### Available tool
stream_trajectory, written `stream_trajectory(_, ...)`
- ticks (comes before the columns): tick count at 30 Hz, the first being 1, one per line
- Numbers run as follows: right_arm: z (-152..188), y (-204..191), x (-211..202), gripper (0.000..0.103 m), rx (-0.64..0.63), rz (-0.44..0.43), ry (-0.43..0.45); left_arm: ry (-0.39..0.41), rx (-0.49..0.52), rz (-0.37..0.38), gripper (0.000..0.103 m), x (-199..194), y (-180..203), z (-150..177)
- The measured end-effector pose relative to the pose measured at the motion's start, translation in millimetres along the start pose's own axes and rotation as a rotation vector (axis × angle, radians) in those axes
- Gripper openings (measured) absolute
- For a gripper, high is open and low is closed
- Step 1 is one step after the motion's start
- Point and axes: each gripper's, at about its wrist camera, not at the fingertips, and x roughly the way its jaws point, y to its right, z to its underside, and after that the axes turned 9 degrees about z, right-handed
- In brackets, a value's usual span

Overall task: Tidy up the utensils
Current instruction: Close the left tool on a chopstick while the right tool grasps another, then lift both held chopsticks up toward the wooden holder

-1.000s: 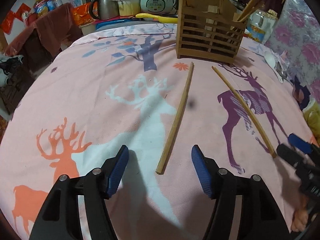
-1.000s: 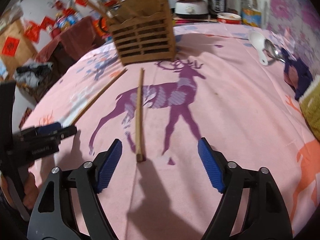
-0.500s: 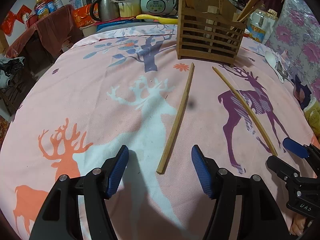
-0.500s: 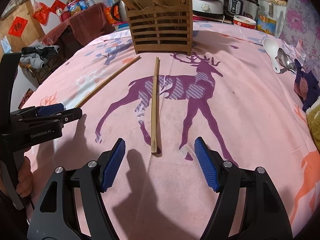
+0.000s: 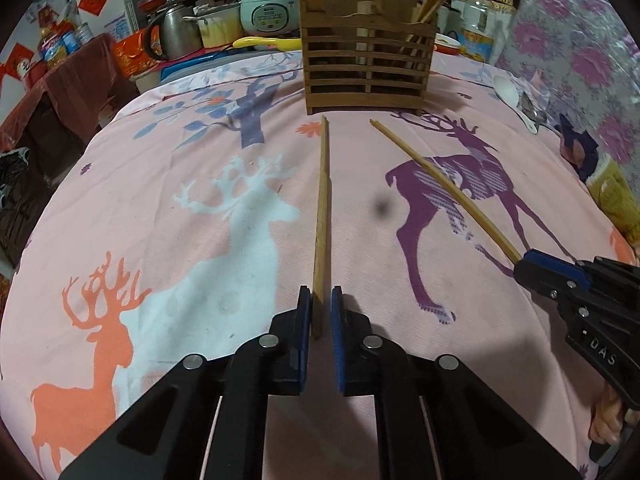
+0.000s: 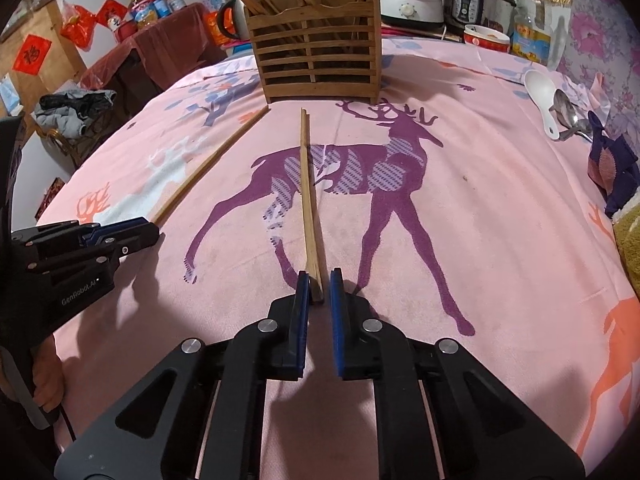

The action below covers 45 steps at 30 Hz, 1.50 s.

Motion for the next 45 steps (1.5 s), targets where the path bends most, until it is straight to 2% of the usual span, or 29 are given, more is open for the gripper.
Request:
stream_trajectory(10, 0.5, 0.0, -0.3, 0.012, -0.001, -0.001, 0.0, -0.002, -0.003, 0.002, 0.012, 1.4, -1.2, -0.5)
stream_trajectory(13, 0.9, -0.8, -1.4, 0.008, 0.0, -0.002, 0.01, 0.009, -0.007, -0.001, 0.006, -1.1, -1.8, -0.2)
stream_trajectory(23, 0.4, 0.6, -13.8, 0.007, 0.003, 0.011, 0.079, 0.071, -0.027, 0.003, 0.006, -15.8, -4.4, -1.0)
stream_trajectory(30, -1.7, 7.1, -29.4, 0.007, 0.037, -0.013, 0.139, 0.111, -0.076, 0.045, 0.006, -32.9, -10.3, 2.6)
stream_trajectory(38, -5.0, 16.7, -61.1, 0.007, 0.091, -0.057, 0.229, 0.145, -0.017, 0.052, 0.006, -58.4, 11.8, -4.3)
stream_trajectory(39, -5.3, 15.6, -61.6, 0.007, 0.084, -0.06, 0.231, 0.139, -0.014, 0.041, 0.008, -55.4, 13.4, -4.1)
stream_trajectory(40, -5.3, 13.9, -60.8, 0.012, 0.076, -0.065, 0.228, 0.128, -0.015, 0.032, 0.021, -51.7, 13.2, -3.6)
stream_trajectory(41, -4.9, 13.0, -59.4, 0.014, 0.076, -0.068, 0.225, 0.114, -0.025, 0.022, 0.041, -45.3, 11.2, -3.1)
stream_trajectory(43, -4.9, 12.7, -52.5, 0.021, 0.074, -0.073, 0.202, 0.089, -0.065, 0.017, 0.045, -33.0, 1.4, -1.3)
stream_trajectory(45, -5.4, 13.0, -43.4, 0.024, 0.071, -0.06, 0.173, 0.043, -0.106, 0.058, 0.045, -20.9, -8.8, -1.2)
